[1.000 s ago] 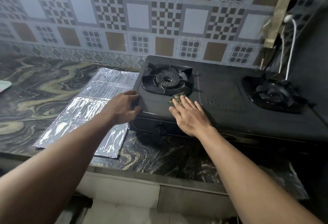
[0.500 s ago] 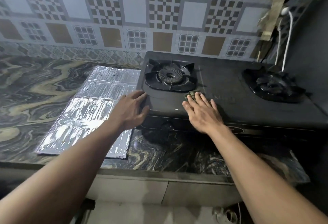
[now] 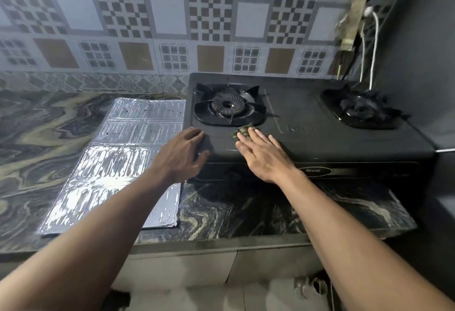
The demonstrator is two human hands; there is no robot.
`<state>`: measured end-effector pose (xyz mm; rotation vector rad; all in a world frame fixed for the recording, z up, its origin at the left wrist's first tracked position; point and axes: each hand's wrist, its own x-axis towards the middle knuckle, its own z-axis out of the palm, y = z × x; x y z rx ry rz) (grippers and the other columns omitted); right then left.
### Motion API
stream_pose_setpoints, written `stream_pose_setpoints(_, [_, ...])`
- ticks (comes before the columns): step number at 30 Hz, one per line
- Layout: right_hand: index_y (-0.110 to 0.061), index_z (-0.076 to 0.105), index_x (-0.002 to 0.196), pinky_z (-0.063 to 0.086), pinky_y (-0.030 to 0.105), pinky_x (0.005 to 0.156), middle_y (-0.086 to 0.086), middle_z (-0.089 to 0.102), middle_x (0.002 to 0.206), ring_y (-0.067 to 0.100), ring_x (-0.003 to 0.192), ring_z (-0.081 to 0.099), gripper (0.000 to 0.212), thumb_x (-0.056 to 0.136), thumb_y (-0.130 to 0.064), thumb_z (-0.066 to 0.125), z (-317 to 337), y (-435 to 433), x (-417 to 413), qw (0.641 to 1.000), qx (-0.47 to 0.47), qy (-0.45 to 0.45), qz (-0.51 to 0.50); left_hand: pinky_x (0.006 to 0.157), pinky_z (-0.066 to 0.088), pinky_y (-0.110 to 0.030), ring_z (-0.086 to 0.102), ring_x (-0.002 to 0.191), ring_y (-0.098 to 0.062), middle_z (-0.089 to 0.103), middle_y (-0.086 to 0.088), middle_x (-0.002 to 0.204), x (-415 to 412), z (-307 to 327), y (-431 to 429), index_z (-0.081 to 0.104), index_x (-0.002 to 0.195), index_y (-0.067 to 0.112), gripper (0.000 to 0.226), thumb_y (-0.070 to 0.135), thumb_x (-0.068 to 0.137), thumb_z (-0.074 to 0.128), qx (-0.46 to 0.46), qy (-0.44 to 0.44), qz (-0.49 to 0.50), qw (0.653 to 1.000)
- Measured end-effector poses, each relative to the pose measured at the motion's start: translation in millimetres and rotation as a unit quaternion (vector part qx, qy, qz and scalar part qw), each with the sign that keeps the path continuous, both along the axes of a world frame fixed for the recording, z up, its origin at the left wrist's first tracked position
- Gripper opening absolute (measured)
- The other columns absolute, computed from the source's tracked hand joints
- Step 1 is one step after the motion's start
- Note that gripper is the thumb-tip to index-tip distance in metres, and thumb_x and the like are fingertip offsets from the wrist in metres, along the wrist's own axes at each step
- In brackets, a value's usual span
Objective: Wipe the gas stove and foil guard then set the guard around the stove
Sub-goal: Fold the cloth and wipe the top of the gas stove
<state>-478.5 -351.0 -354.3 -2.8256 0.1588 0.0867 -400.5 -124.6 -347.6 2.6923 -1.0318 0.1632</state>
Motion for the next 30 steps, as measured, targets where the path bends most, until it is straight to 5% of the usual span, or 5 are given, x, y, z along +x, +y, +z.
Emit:
stream_pose_setpoints(12, [-0.025,0.029,0.156,0.0,0.043,0.123,0.003,0.017,0.166,0.017,0.153,0.009,0.058,0.105,-0.051,0.017,-9,-38,-11,0.992,-0.042,-0.038,-0.112,0.105,0.045,-0.041,0.054,0.122,-0.028,0.056,-0.01,0.138,-2,-5,-1,0.055,0.137,0.001,0.072,0.053,0.087,0.048,-0.032,0.004,0.042,0.999])
stream_pose_setpoints(23, [-0.017,0.037,0.153,0.005,0.045,0.123,0.007,0.027,0.163,0.022,0.152,0.016,0.058,0.098,0.002,0.041,0,56,8,0.995,0.021,-0.088,0.038,0.097,0.047,-0.042,0.06,0.11,-0.03,0.07,-0.006,0.119,-2,0,11,0.074,0.111,0.013,0.031,0.022,0.089,0.056,-0.111,0.013,0.112,0.987])
stream_pose_setpoints(27, [-0.021,0.056,0.141,0.025,0.043,0.119,0.005,0.047,0.152,0.029,0.14,0.04,0.043,0.101,-0.007,0.049,11,72,18,0.993,0.065,-0.094,0.039,0.096,0.047,-0.038,0.063,0.106,-0.022,0.073,0.002,0.113,0,8,25,0.078,0.102,0.028,0.024,0.018,0.089,0.061,-0.121,0.04,0.112,0.986])
stream_pose_setpoints(30, [-0.027,0.069,0.124,0.05,0.044,0.099,0.006,0.068,0.128,0.034,0.115,0.062,0.029,0.096,-0.021,0.062,19,78,27,0.988,0.113,-0.104,-0.002,0.092,0.046,-0.032,0.065,0.103,-0.021,0.074,0.001,0.112,-5,14,24,0.079,0.101,0.026,0.024,0.015,0.087,0.063,-0.137,0.063,0.114,0.982])
